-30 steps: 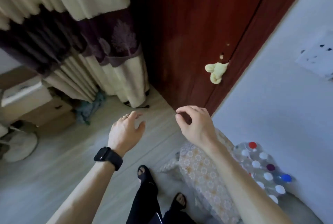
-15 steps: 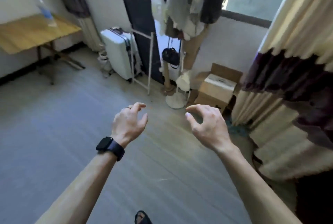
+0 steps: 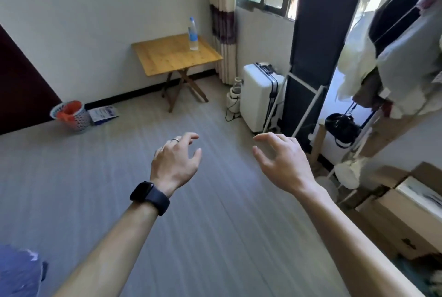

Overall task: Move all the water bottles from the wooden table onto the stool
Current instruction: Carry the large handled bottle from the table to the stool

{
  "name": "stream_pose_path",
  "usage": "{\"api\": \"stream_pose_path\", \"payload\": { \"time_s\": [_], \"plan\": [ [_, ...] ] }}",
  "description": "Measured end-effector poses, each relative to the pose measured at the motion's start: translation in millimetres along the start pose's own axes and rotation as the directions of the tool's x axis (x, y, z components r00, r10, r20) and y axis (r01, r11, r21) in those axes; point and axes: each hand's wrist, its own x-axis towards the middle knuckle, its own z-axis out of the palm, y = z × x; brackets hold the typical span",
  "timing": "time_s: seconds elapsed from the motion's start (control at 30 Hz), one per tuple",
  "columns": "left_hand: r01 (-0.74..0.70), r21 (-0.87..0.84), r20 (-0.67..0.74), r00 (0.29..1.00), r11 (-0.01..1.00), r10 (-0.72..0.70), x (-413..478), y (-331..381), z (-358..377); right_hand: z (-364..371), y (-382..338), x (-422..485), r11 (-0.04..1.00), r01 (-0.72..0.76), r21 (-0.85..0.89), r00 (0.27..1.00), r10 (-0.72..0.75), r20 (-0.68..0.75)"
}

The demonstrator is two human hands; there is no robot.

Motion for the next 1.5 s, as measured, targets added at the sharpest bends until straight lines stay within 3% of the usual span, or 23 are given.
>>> {"api": "stream_pose_path", "payload": {
  "time_s": [0.5, 0.9, 1.17, 1.5],
  "plan": [
    [0.089, 0.006, -0.108, 0.99, 0.996, -0.088, 298, 13, 30, 29, 43, 328, 0.992, 0.108, 0.066, 0.993, -0.11, 0.032],
    [0.099, 0.029, -0.167, 0.982, 0.995, -0.092, 560, -101, 49, 141, 14, 597, 0.986, 0.157, 0.062, 0.986, -0.159, 0.041],
    [0.064, 0.033, -0.116, 0.991, 0.997, -0.06, 738, -150, 76, 194, 6, 763, 0.992, 0.106, 0.068, 0.993, -0.109, 0.046],
    [0.088, 0.138, -0.04, 0.996, 0.987, -0.083, 981, -194, 145, 278, 50, 1002, 0.985, 0.095, 0.146, 0.988, -0.111, 0.103]
  ]
}}
